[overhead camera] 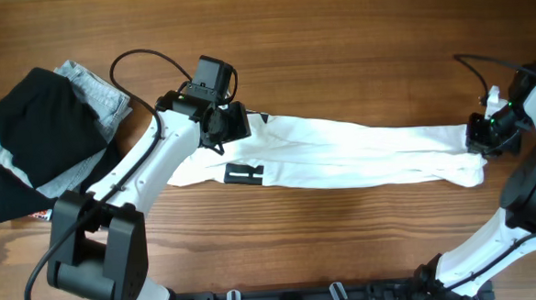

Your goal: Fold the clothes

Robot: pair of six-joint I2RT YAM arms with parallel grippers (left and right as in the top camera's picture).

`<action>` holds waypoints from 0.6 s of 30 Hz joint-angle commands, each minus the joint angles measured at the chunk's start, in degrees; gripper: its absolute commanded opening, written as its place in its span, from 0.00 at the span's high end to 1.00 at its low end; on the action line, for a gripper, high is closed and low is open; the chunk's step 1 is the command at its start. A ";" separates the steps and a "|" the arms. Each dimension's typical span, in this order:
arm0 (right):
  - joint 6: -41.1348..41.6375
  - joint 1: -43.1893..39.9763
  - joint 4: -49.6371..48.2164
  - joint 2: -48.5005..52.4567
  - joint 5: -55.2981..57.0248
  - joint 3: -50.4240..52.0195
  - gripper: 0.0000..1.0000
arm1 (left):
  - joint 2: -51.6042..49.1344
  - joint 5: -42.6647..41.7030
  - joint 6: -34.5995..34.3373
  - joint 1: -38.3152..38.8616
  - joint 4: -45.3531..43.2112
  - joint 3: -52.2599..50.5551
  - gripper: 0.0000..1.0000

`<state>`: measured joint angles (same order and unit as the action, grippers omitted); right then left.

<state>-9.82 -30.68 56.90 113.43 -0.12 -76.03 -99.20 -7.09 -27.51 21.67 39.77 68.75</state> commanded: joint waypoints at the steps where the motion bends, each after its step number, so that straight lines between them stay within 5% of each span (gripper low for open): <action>1: 2.95 1.20 3.13 -7.15 -0.76 -4.59 0.96 | 0.74 1.20 0.24 -0.33 0.13 0.26 0.44; 8: 11.50 18.32 13.03 -13.14 -3.43 -4.09 0.96 | 0.74 1.25 0.24 -0.33 0.72 0.26 0.45; 18: 21.33 40.48 7.34 -10.01 -6.45 -3.78 0.92 | 0.74 1.20 0.26 -5.46 3.52 0.26 0.45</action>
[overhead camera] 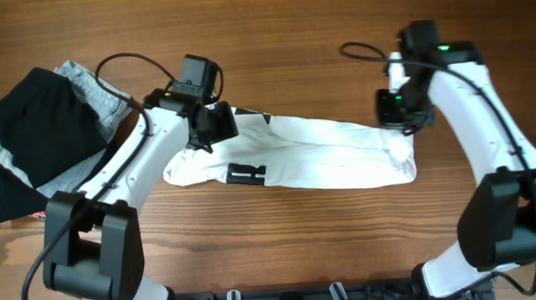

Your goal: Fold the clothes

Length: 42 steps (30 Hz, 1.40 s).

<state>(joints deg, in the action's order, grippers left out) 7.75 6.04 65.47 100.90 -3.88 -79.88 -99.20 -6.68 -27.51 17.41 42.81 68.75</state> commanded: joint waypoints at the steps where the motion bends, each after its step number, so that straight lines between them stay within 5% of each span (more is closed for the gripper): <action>1: 5.14 5.07 -1.60 3.10 -3.13 0.07 0.91 | 0.74 0.81 0.28 -1.18 0.55 0.26 0.45; 6: 6.43 10.14 -4.98 6.05 -8.33 0.07 0.90 | 0.74 0.81 0.26 -1.18 0.55 0.26 0.45; 10: 7.67 12.33 -8.24 6.38 -10.88 0.07 0.79 | 0.74 0.81 0.28 -1.18 0.55 0.26 0.45; 14: 4.15 13.40 -9.77 6.38 -16.41 0.07 0.56 | 0.74 0.83 0.26 -1.18 0.55 0.26 0.45; 18: -1.55 13.49 -7.72 6.38 -16.17 0.07 0.56 | 0.74 1.03 0.26 -1.18 0.55 0.26 0.45; 23: 9.40 13.38 -5.55 6.38 0.57 0.09 0.58 | 0.74 1.22 0.26 -1.18 0.63 0.26 0.45; 37: 6.08 19.04 -15.58 6.58 -7.10 9.75 0.55 | 0.74 1.22 0.24 -1.18 1.16 0.26 0.45; 41: 10.58 19.23 -17.49 6.58 -0.26 9.94 0.69 | 0.74 1.22 0.26 -1.18 1.44 0.26 0.45; 42: 10.23 19.23 -17.25 6.58 0.02 9.94 0.96 | 0.74 1.22 0.26 -1.18 1.64 0.26 0.44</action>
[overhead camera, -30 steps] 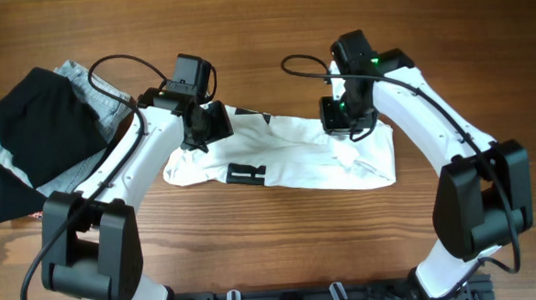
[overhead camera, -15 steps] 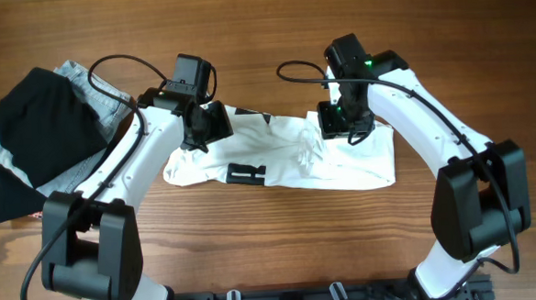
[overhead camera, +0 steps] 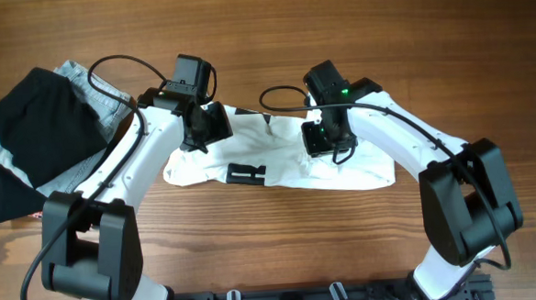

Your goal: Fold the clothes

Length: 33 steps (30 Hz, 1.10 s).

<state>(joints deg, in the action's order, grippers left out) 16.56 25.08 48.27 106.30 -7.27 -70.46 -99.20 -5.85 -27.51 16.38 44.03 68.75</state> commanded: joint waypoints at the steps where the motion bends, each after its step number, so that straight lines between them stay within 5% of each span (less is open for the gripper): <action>1: 1.38 0.22 0.66 1.18 3.13 0.52 0.96 | 0.74 0.39 0.26 -0.15 0.44 0.26 0.44; 5: -8.44 0.26 7.82 0.83 -8.35 0.44 0.96 | 0.74 0.39 0.26 -0.15 0.42 0.26 0.44; 9: -8.98 0.26 12.59 -0.50 -8.94 0.42 0.96 | 0.74 0.42 0.26 -0.15 0.39 0.26 0.44; 19: -7.52 0.59 5.73 -1.90 -18.14 0.42 0.94 | 0.74 0.39 0.24 -0.15 0.46 0.26 0.44; 28: -7.48 3.48 6.91 -1.88 -17.42 0.46 0.75 | 0.74 0.37 0.24 -0.15 1.11 0.26 0.44; 33: -0.72 3.30 11.52 -1.97 0.61 0.44 0.76 | 0.74 0.39 0.24 -0.15 1.31 0.26 0.44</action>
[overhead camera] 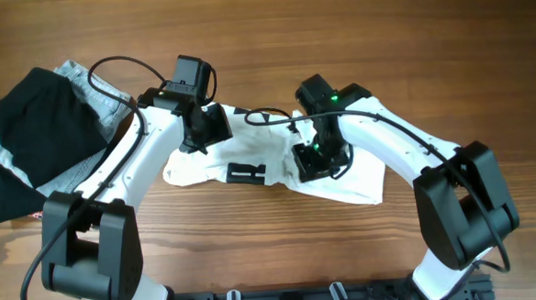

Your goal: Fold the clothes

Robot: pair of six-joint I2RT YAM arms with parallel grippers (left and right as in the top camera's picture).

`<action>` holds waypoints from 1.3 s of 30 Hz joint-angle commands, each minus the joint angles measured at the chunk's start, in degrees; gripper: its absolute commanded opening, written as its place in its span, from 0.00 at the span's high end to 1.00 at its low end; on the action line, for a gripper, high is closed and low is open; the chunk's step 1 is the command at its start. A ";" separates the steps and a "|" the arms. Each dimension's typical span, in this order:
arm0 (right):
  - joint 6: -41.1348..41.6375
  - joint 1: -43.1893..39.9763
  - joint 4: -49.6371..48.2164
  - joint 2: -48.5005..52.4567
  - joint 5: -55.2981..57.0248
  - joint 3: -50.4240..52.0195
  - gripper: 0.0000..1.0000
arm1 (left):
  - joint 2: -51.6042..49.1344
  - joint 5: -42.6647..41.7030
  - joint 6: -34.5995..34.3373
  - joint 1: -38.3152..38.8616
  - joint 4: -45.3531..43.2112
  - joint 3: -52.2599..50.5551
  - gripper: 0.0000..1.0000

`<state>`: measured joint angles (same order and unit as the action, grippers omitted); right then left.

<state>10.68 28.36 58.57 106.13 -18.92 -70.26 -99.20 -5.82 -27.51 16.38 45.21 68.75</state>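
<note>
A white garment (259, 150) with a black label mark (244, 174) lies across the table's middle, its right part doubled back over itself into a loose flap (352, 182). My left gripper (202, 128) presses on the garment's upper left corner; its fingers are hidden under the wrist. Over the middle of the cloth, my right gripper (313, 161) sits at the folded-over end, fingers hidden beneath it.
At the far left sits a pile of other clothes: a black garment (33, 135), a grey one (95, 90) and a bit of white and red cloth. The wooden table (381, 34) extends around it. Arm bases stand at the front edge.
My right gripper has moved slightly down and left on the cloth, from the upper middle to the lower middle. The folded right part now sags toward the front right. The left gripper stayed put.
The white garment first lay stretched out long, my right gripper at its far right end and my left at its upper left. The right gripper was then further left with that end, then at the middle, so the garment is now about half as long.
</note>
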 commanded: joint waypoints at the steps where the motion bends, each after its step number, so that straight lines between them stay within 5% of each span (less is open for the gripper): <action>1: 5.07 0.02 1.16 -2.10 13.57 0.20 0.77 | 0.74 0.37 0.24 -0.15 0.17 0.26 0.44; 12: 10.54 -5.46 4.22 -14.51 21.46 0.42 0.67 | 0.74 0.37 0.26 -0.15 0.35 0.26 0.44; 19: 5.99 -10.58 2.12 -13.88 8.94 9.77 0.68 | 0.74 0.37 0.24 -0.15 0.24 0.26 0.44; 26: 12.09 -10.60 -11.21 -13.64 10.62 20.72 0.66 | 0.74 0.35 0.24 -0.15 0.31 0.26 0.44; 32: 14.75 -13.00 -20.61 -13.60 25.42 23.15 0.53 | 0.74 0.35 0.24 -0.15 0.74 0.26 0.44; 39: 1.03 -19.02 -30.60 -13.60 25.68 23.06 0.53 | 0.74 0.35 0.24 -0.15 0.85 0.26 0.43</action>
<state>19.51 10.44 29.36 91.92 5.04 -47.29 -99.20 -5.85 -27.51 16.38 46.06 68.75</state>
